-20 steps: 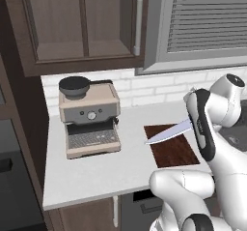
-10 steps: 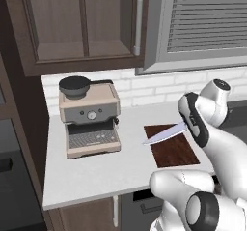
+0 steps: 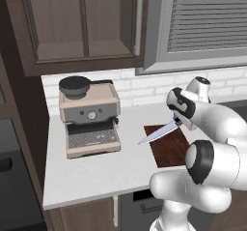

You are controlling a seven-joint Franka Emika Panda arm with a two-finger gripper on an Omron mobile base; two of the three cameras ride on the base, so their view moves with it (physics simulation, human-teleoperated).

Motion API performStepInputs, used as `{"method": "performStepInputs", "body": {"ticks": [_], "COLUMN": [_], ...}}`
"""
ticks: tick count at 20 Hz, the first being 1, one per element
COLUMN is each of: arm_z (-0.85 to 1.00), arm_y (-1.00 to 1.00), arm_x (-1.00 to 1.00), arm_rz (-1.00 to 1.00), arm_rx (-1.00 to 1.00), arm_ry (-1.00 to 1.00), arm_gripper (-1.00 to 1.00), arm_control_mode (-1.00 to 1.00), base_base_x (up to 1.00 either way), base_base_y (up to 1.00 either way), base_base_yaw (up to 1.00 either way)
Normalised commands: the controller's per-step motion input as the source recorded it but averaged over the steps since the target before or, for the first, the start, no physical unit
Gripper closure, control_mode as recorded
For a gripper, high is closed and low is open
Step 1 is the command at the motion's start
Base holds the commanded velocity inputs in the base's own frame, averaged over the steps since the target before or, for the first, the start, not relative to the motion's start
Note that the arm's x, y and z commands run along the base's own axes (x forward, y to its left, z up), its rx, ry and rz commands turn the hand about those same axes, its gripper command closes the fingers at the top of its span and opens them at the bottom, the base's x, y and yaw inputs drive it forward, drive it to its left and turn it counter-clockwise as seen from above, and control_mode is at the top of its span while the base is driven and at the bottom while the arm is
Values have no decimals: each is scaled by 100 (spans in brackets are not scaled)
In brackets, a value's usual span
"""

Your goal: Pick up the knife from the drawer and place it on the cutting board. Then place the meat from the plate to the cutting board.

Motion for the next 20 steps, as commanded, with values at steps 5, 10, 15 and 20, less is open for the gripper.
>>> {"method": "performStepInputs", "body": {"ticks": [5,10,15,20], "arm_z": [-19,-32,-43,-52], "arm_y": [-12,-2,0,3], "arm_x": [30,21,14,16], "arm_rz": [25,22,14,5], "arm_rx": [-1,-3,-4,-6], "arm_ry": [6,0,0,2], "arm_gripper": [100,100,100,100], "arm_control_mode": [-100,-100,-100,-100], "base_base_x": [0,0,0,0], "base_base_y": [0,0,0,0], "base_base_yaw": [0,0,0,0]}}
